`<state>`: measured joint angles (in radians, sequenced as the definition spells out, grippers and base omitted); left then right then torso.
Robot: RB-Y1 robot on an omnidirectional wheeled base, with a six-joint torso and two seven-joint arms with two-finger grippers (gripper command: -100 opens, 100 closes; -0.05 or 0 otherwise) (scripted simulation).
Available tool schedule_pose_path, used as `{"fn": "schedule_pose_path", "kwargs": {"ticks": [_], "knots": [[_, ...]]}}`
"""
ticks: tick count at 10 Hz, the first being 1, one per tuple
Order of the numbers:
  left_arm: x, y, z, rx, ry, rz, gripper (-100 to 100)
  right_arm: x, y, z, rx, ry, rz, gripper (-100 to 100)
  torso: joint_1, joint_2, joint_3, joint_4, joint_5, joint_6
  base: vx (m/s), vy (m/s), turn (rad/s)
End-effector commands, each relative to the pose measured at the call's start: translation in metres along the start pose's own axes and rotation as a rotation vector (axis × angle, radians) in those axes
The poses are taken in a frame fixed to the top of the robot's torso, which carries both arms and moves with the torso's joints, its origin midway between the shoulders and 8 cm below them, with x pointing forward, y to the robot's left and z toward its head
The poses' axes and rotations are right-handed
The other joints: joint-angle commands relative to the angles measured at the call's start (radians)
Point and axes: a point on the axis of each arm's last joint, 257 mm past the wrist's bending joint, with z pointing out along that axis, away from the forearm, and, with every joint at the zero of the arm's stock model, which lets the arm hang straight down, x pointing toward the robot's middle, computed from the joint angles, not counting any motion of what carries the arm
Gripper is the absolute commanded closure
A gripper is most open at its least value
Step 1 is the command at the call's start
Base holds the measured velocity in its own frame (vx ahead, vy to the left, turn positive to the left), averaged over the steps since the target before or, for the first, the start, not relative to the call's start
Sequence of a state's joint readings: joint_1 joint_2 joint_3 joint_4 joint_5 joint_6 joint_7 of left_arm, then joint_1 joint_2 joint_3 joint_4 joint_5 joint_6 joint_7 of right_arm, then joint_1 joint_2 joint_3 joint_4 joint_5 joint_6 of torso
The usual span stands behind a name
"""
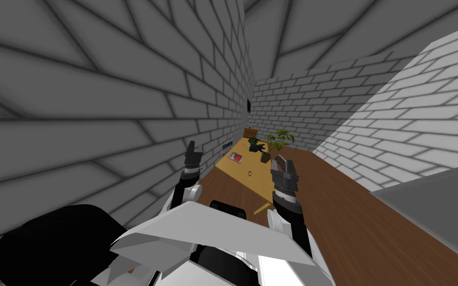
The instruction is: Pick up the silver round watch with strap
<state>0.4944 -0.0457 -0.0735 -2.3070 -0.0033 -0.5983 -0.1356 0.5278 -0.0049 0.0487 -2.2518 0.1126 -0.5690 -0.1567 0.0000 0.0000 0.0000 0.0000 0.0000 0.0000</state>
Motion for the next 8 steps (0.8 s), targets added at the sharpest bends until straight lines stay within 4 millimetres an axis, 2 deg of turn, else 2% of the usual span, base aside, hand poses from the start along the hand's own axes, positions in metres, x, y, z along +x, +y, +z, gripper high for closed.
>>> {"fn": "schedule_pose_path", "kwargs": {"ticks": [1,4,5,8], "knots": [[0.0,0.0,0.0,0.0,0.0,0.0,0,-0.008,-0.015,-0.004,0.024,0.004,0.042,-100,0.0,0.0,0.0,0.0,0.0,0.0,0.002,0.024,0.209],[0.0,0.0,0.0,0.0,0.0,0.0,0,-0.027,-0.038,-0.011,0.06,-0.018,0.114,-100,0.001,0.0,0.0,0.0,0.0,0.0,0.002,0.023,0.16],[0.0,0.0,0.0,0.0,0.0,0.0,0,-0.028,-0.04,-0.012,0.065,-0.019,0.114,-100,0.001,0.0,0.0,0.0,0.0,0.0,-0.004,0.001,0.037],[0.0,0.0,0.0,0.0,0.0,0.0,0,-0.059,-0.066,-0.022,0.098,-0.077,0.208,-100,-0.001,0.001,0.0,0.0,0.0,0.0,-0.018,-0.018,0.152]]}}
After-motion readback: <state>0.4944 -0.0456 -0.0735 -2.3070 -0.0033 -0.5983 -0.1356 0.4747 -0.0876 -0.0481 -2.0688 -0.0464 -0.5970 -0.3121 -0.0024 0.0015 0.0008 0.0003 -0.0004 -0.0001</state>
